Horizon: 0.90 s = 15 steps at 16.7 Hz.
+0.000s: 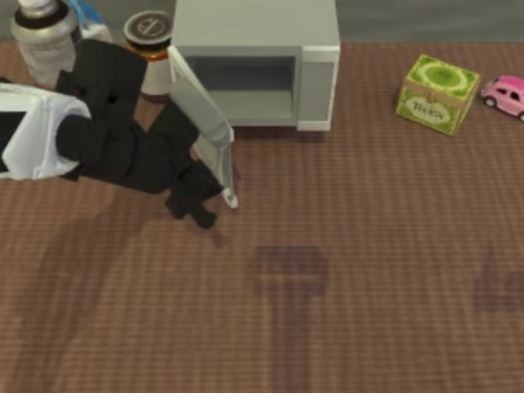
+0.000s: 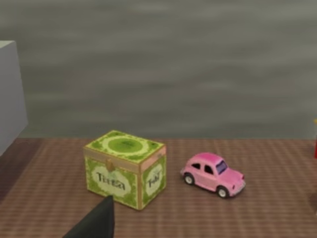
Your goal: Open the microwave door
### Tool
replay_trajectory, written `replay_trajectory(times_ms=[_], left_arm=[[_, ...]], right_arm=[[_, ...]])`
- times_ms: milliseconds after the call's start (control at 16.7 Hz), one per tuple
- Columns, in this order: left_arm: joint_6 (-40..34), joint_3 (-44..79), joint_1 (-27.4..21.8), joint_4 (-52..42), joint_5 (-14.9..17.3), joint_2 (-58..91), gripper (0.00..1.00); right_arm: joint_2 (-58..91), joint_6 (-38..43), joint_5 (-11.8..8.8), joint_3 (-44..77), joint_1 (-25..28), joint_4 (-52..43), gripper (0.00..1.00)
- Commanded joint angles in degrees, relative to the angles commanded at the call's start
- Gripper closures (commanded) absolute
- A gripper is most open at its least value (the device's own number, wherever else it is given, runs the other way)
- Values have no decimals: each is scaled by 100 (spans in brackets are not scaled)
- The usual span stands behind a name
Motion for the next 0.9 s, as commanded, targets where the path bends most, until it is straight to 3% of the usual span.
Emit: replay_trajectory(times_ms=[900], left_arm=[[176, 0, 53, -102, 125, 10, 100]], right_arm=[[0, 0, 0, 0, 0, 0, 0]])
